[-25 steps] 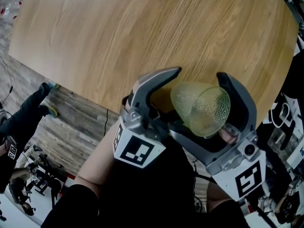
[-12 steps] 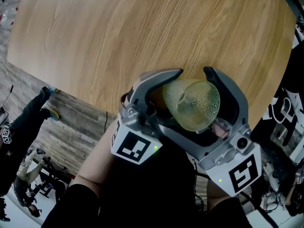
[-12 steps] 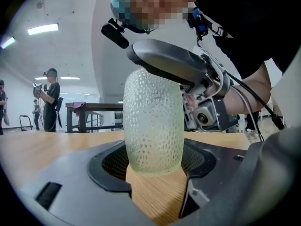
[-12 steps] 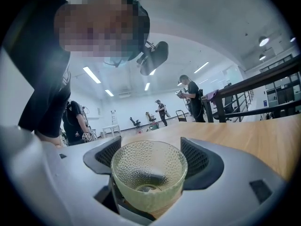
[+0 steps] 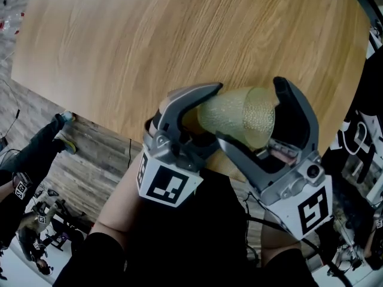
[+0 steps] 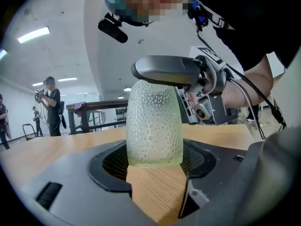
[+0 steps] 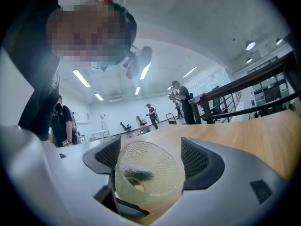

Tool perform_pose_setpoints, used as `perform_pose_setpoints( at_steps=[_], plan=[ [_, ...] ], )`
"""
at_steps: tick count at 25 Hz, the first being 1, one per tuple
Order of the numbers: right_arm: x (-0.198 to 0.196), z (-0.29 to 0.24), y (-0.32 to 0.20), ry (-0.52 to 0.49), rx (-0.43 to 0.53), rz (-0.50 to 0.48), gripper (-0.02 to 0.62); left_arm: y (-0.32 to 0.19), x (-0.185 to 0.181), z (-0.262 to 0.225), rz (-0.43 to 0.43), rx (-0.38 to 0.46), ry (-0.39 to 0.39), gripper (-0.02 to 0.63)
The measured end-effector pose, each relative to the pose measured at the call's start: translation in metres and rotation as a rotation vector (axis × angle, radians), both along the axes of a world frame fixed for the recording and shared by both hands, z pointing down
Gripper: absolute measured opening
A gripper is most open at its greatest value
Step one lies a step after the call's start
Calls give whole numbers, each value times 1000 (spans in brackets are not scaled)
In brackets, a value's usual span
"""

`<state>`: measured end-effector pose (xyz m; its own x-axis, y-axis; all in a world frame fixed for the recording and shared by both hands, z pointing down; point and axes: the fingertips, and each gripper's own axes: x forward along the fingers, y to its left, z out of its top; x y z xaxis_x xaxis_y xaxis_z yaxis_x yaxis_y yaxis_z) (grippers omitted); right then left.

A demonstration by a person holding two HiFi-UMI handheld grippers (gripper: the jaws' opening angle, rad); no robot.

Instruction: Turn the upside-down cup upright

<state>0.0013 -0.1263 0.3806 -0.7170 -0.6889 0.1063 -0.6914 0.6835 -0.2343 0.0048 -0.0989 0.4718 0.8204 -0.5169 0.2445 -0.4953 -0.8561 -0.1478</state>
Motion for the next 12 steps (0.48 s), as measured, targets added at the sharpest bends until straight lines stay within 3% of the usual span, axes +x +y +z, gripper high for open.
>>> perform_pose_setpoints(
  at_steps=[4,12],
  plan=[
    [13,5,-3,18,6,39,399,4,-5,3,-2,-6,-17,310],
    [30,16,-9,-44,-19,120,393,7,-8,-5,-3,16,0,305]
  ],
)
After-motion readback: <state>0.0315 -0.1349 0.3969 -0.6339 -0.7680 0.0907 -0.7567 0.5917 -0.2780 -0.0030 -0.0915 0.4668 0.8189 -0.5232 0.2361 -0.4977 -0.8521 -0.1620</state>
